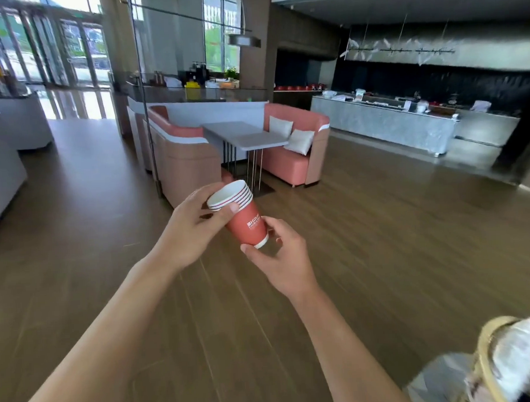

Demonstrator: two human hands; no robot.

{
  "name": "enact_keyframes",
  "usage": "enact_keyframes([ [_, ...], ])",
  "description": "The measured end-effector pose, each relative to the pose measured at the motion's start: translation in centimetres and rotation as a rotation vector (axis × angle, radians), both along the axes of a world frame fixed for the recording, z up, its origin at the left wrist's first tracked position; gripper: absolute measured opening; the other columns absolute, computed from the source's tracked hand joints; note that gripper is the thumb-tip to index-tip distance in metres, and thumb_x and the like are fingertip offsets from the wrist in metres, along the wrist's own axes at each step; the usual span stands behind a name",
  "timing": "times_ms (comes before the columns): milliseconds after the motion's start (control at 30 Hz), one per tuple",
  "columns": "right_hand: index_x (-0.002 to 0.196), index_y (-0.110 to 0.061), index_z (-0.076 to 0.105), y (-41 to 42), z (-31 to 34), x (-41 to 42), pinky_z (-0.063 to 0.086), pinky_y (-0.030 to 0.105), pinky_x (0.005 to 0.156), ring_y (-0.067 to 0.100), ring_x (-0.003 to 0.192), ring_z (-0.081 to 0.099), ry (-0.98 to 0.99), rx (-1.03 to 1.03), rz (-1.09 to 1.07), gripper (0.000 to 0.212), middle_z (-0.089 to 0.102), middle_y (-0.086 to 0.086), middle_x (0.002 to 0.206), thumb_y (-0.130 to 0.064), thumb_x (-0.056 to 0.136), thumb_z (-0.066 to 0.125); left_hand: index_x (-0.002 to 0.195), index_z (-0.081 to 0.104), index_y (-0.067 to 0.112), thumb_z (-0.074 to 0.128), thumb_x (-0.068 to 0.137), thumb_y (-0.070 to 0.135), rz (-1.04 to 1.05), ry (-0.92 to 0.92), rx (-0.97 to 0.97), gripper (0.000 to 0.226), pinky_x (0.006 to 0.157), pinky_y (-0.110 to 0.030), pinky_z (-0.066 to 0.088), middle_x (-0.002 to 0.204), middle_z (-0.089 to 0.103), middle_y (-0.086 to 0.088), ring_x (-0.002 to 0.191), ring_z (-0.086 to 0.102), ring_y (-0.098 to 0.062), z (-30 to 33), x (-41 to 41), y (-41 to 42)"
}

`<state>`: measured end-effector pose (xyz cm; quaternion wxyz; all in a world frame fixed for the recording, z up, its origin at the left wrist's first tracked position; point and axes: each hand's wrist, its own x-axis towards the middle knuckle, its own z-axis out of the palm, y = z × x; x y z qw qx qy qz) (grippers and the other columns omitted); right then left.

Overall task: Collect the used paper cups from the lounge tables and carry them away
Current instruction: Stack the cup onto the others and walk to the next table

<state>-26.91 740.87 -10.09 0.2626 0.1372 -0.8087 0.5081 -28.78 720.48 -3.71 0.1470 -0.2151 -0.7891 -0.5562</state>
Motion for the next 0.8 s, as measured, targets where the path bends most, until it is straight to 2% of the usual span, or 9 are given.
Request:
enact_keyframes([
  [133, 0.125, -0.022, 0.069, -2.2, -0.7, -5.8, 0.042, 0.01, 0.089, 0.009, 0.108, 0.066, -0.009, -0.018, -0.03, 0.052, 0.07, -0.014, 0.113, -0.028, 0.079, 0.092, 0.143, 0.062, 0.024, 0.071, 0.093, 0.054, -0.029, -0.007, -0.022, 0.059, 0.11, -0.036, 0.05, 0.137, 0.066, 0.007, 0.126, 0.063, -0.008, -0.8, -6.7, -2.2],
  [367, 0.124, -0.026, 0.069, -6.3, -2.2, -14.9, 0.043, 0.009, 0.089, 0.009, 0.108, 0.065, -0.04, -0.014, -0.05, 0.052, 0.069, -0.017, 0.113, -0.033, 0.077, 0.09, 0.138, 0.062, 0.031, 0.076, 0.086, 0.055, -0.069, -0.06, -0.026, 0.059, 0.103, -0.037, 0.056, 0.13, 0.07, 0.013, 0.121, 0.066, -0.009, -2.1, -16.0, -6.1],
  [500, 0.122, -0.028, 0.069, -7.4, -2.3, -19.1, 0.043, 0.009, 0.088, 0.012, 0.106, 0.066, -0.041, 0.006, -0.047, 0.049, 0.069, -0.016, 0.111, -0.034, 0.078, 0.089, 0.146, 0.059, 0.027, 0.08, 0.087, 0.059, -0.036, -0.093, -0.018, 0.07, 0.107, -0.042, 0.053, 0.137, 0.067, 0.01, 0.123, 0.066, -0.011, -2.7, -20.8, -7.1],
  [700, 0.124, -0.025, 0.07, -4.7, -2.3, -25.0, 0.044, 0.01, 0.089, 0.012, 0.105, 0.066, -0.051, 0.034, -0.076, 0.052, 0.07, -0.014, 0.112, -0.037, 0.077, 0.089, 0.144, 0.06, 0.029, 0.076, 0.091, 0.052, -0.059, -0.089, -0.003, 0.06, 0.102, -0.042, 0.056, 0.133, 0.068, 0.013, 0.121, 0.065, -0.009, -3.4, -26.7, -4.5],
  [800, 0.122, -0.028, 0.07, -2.0, -3.0, -28.4, 0.043, 0.009, 0.088, 0.011, 0.105, 0.065, -0.053, 0.015, -0.094, 0.05, 0.07, -0.015, 0.11, -0.035, 0.077, 0.09, 0.141, 0.061, 0.031, 0.078, 0.089, 0.059, -0.072, -0.094, -0.001, 0.062, 0.101, -0.048, 0.056, 0.131, 0.069, 0.011, 0.119, 0.067, -0.013, -3.7, -30.4, -1.8],
])
